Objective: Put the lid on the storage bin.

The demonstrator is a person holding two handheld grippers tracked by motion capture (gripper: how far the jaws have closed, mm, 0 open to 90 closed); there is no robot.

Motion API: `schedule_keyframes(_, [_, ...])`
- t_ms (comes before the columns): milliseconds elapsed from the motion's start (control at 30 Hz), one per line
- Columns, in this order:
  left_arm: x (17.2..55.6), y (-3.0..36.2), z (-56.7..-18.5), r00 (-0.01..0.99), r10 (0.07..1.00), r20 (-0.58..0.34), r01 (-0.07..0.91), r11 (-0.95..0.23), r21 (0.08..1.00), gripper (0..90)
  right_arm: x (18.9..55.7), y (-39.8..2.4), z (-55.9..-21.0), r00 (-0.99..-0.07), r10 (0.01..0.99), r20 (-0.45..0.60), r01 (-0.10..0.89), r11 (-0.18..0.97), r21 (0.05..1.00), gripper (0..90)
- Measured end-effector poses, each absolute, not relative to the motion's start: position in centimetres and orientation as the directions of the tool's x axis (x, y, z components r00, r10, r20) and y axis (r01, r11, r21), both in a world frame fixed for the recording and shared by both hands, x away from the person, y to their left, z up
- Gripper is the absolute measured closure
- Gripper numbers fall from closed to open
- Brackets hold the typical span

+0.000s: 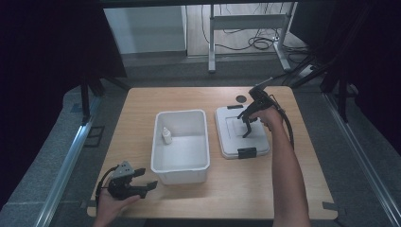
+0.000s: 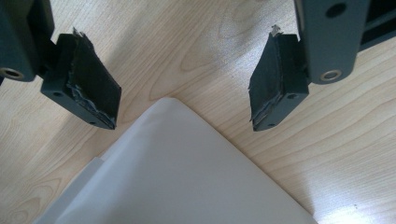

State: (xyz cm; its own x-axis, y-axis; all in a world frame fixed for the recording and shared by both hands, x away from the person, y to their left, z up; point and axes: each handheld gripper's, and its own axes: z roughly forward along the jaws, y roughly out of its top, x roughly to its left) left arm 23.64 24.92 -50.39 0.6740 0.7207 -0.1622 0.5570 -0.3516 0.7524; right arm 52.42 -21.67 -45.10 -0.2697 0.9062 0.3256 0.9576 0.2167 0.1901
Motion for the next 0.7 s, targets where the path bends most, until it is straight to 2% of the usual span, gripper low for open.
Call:
schedule_keyframes(100, [23.7,24.8,-50.5,0.674,0.72,-0.162,0.559,-0.354,0.75,25.5,52.6,-21.5,-45.4,-0.253,0.911,0.327,0.963,0.202,0.181,73.1])
schedule_keyframes(333, [23.6,24.8,-50.5,0.676,0.719,-0.162,0.556,-0.354,0.752,25.4,52.6,-21.5,-45.7,-0.217,0.918,0.333,0.972,0.171,0.162,83.1])
schedule_keyframes(567, [23.7,24.8,-50.5,0.677,0.719,-0.159,0.556,-0.357,0.751,25.4,52.4,-21.4,-45.3,-0.195,0.924,0.33,0.974,0.145,0.172,85.2])
schedule_keyframes(700, [23.6,24.7,-50.6,0.678,0.719,-0.153,0.555,-0.364,0.748,25.4,51.8,-21.3,-43.8,-0.203,0.918,0.34,0.971,0.145,0.188,85.4])
